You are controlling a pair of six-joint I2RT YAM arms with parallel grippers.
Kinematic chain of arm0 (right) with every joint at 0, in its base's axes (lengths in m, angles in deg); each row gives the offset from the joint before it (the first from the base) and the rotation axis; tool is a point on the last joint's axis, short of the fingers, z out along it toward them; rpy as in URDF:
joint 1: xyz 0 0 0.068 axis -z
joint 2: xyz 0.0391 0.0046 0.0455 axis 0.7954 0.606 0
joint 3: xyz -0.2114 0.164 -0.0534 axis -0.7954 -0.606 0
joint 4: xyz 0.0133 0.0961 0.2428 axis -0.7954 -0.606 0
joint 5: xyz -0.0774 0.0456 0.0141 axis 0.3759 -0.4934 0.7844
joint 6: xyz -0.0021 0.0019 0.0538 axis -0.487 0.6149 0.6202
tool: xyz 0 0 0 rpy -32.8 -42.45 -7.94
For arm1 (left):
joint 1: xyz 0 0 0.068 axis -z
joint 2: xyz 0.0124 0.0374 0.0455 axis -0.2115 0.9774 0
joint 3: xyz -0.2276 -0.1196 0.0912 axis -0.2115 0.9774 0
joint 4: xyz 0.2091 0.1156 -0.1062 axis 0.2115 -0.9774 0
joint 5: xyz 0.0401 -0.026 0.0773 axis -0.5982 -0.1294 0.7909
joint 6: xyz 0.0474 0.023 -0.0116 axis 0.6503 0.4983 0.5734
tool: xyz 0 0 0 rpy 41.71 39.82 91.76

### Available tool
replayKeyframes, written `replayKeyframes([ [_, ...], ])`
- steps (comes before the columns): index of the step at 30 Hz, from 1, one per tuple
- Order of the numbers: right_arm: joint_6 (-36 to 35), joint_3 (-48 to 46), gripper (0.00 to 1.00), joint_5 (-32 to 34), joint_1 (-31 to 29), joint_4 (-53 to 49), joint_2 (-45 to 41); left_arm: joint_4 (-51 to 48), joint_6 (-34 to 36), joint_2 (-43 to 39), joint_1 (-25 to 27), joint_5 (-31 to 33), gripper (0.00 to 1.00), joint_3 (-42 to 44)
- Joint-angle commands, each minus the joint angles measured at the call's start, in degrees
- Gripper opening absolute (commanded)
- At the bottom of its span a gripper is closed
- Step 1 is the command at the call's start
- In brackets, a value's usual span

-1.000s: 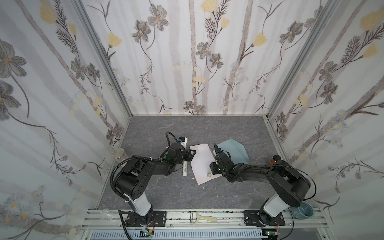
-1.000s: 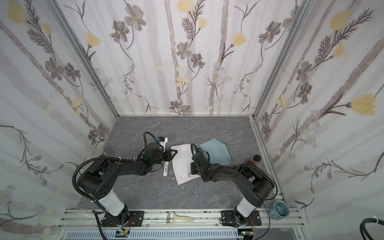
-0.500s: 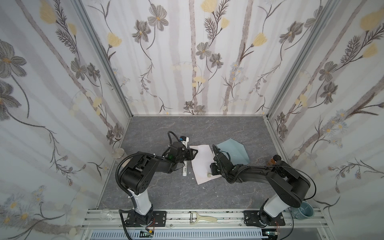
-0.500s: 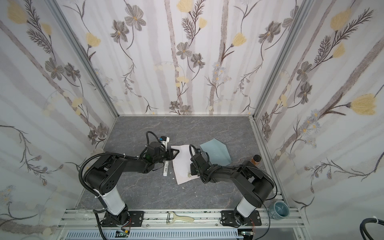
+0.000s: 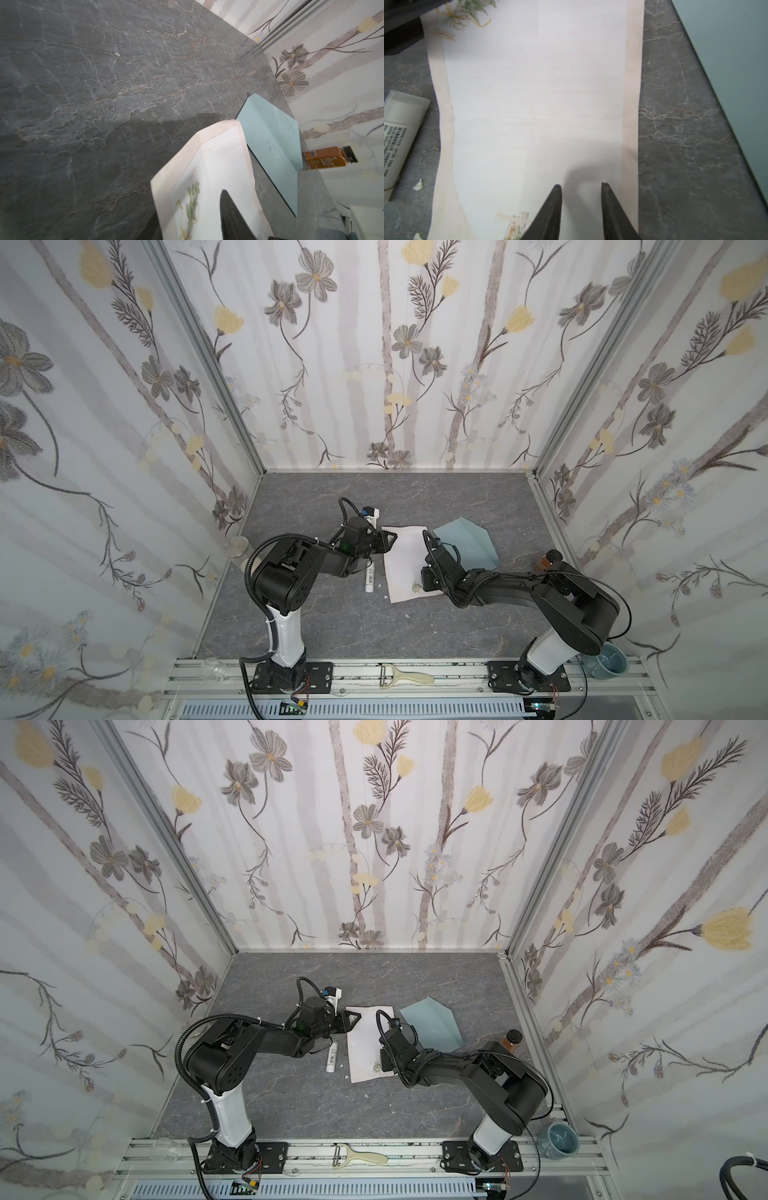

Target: Place the letter into the envelope and seal it

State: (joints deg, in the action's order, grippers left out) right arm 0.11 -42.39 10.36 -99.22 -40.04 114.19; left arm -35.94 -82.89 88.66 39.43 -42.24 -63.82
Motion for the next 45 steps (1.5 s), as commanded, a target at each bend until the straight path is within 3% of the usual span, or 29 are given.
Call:
replayKeyframes([
  [1,0.23,0.32,0.35,1.16,-0.02,-2.87,0.66,2.18,0.40,-0.18,-0.02,-2.07,0.35,-0.16],
  [18,-0.64,3.09,0.35,2.90,-0.05,-3.41,1.20,4.29,6.21,-11.53,2.87,-4.07,0.33,9.00],
  [38,0.23,2.95,0.36,-0.54,0.82,2.86,1.86,4.03,11.46,-19.54,8.53,6.12,0.33,16.09],
  [45,0.59,0.86,0.38,-2.23,1.00,2.02,-5.56,4.03,12.02,-19.76,8.74,8.30,0.33,16.68],
])
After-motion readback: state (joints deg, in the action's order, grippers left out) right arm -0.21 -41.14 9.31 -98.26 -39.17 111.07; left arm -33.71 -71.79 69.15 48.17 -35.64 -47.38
